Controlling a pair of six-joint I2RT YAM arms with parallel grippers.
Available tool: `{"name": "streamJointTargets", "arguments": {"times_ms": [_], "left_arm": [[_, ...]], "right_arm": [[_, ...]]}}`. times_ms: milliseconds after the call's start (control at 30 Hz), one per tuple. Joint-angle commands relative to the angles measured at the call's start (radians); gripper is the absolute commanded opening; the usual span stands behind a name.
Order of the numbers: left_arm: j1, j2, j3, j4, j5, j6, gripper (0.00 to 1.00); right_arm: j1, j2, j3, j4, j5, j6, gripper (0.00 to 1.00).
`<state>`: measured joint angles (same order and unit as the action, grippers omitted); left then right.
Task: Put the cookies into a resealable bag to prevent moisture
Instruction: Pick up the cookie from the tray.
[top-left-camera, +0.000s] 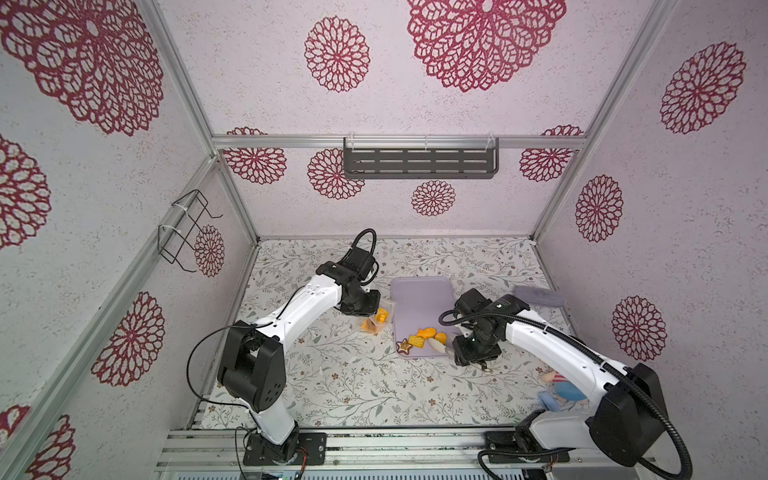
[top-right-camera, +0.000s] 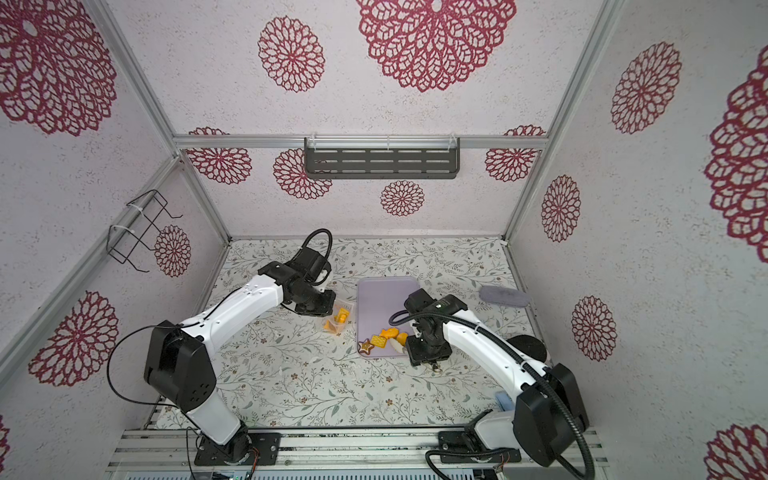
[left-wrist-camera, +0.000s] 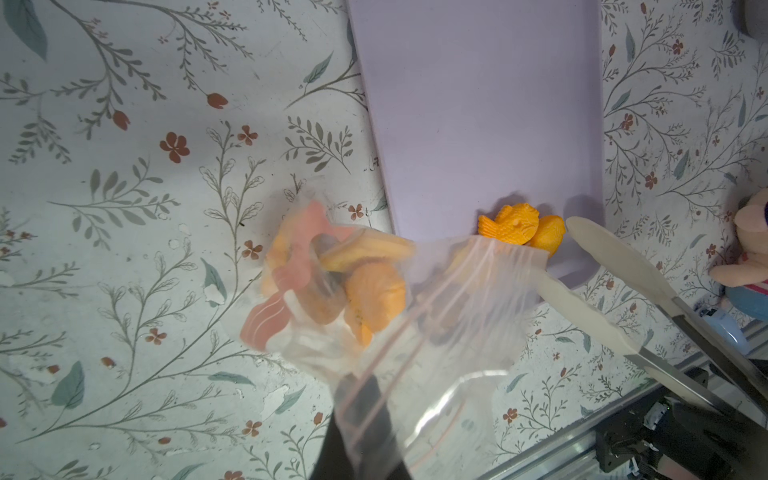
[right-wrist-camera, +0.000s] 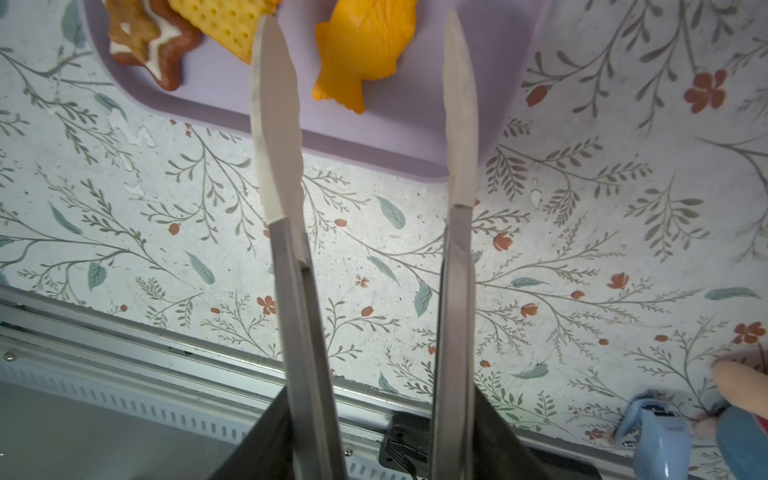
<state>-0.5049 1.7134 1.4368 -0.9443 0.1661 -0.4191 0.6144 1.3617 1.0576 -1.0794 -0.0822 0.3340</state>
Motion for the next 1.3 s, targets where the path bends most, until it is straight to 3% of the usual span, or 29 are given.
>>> {"name": "streamJointTargets", "arguments": {"times_ms": [0,467,800,933,1033,1167,1267], "left_arm": [[0.009,-0.014,-0.009,0.010,-0.012,0.014,0.00],[0.009,-0.024,-0.021,0.014,-0.012,0.010,0.00],[0.009,-0.024,-0.019,0.013,-0.015,0.010,0.00],[0.009,-0.023,-0.019,0.021,-0.001,0.011,0.00],[0.011,-0.021,-0.017,0.034,0.023,0.007,0.00],[0.011,-0.017,-0.008,0.035,0.030,0.006,0.00],[0.010,-0.014,-0.003,0.033,0.035,0.004,0.00]], "right_arm": [[0.020,0.010,0.033,-0.025,0.036,0.012,0.55],[0.136,0.173,0.156,-0.121,0.179,0.008,0.50],[0.142,0.104,0.268,-0.197,0.294,0.011,0.41],[0.142,0.026,0.323,-0.118,0.202,-0.020,0.41],[0.142,-0.037,0.349,0.004,0.064,-0.034,0.41],[0.143,-0.074,0.317,0.183,-0.145,-0.025,0.41],[0.145,-0.072,0.274,0.277,-0.208,-0.009,0.41]]}}
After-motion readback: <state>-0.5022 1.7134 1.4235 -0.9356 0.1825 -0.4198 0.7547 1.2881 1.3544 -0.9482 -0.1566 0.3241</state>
